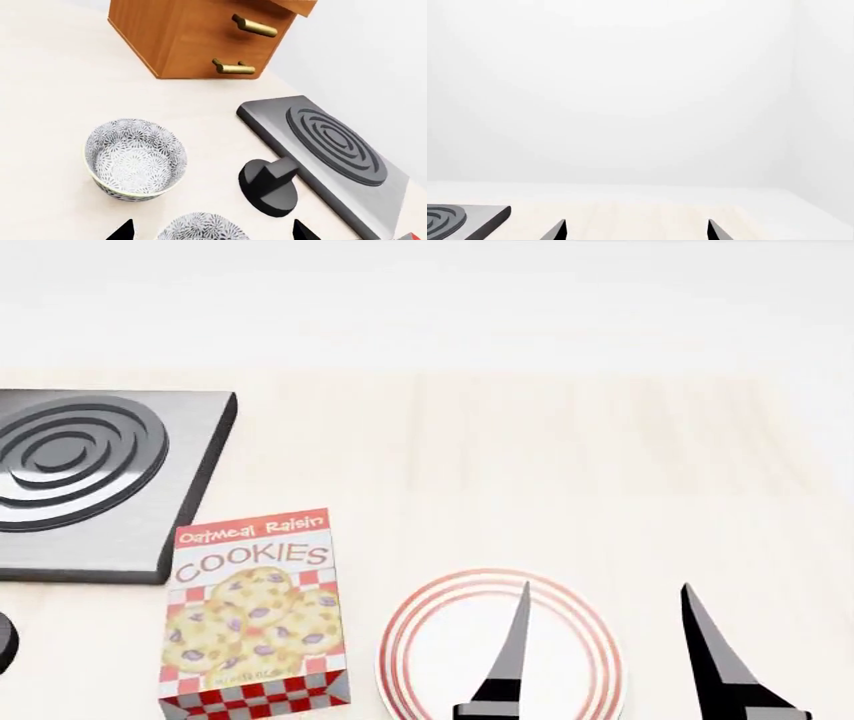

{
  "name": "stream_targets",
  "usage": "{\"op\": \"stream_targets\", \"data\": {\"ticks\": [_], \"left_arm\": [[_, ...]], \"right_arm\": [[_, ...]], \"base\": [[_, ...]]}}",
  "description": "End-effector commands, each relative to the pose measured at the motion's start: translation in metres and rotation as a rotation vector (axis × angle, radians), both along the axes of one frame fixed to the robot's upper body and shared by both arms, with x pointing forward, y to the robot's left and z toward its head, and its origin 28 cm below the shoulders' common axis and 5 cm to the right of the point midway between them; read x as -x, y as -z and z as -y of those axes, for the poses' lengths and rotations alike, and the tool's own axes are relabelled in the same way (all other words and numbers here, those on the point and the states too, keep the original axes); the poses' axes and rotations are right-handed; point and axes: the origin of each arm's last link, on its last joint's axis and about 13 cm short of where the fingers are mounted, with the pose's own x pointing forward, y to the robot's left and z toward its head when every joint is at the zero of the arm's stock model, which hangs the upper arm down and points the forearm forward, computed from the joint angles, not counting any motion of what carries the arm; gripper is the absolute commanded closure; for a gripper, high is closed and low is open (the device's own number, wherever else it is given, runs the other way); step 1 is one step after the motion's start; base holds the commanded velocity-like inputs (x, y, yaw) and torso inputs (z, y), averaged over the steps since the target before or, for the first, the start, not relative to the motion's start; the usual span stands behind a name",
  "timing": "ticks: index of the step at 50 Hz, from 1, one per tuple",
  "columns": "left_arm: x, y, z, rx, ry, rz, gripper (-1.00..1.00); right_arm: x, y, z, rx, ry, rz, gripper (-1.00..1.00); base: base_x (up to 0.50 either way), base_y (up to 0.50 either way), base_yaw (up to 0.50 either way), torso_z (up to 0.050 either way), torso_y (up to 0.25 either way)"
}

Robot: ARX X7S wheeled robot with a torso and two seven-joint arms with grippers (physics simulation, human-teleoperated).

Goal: Pick the akita bowl from table center and place it on the plate.

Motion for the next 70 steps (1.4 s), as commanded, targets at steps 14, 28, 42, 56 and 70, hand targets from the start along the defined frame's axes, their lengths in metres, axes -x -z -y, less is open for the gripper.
{"op": "stream_targets", "data": {"ticks": [14,28,42,56,70], "left_arm": [[-0.003,0.024,-0.004,0.005,-0.055,-0.164,-1.0],[-0.003,0.03,-0.005,0.002,-0.054,-0.199,-1.0],[-0.018,0.032,-0.004,0.016,-0.032,-0.241,-1.0],[-0.021,0.041,-0.005,0.011,-0.034,-0.305,-1.0],[-0.022,0.049,-0.006,0.017,-0.034,-0.324,-1.0]], "right_arm": [[0.0,0.001,0.0,0.001,0.001,-0.004,-1.0],[0.0,0.0,0.0,0.003,0.001,-0.001,-1.0],[0.0,0.0,0.0,0.006,0.001,0.0,-1.0],[0.0,0.001,0.0,0.006,0.0,-0.003,-1.0],[0.0,0.001,0.0,0.009,0.001,-0.004,-1.0]], "base": [[0.0,0.0,0.0,0.0,0.0],[0.0,0.0,0.0,0.0,0.0],[0.0,0.0,0.0,0.0,0.0],[0.0,0.0,0.0,0.0,0.0],[0.0,0.0,0.0,0.0,0.0]]}}
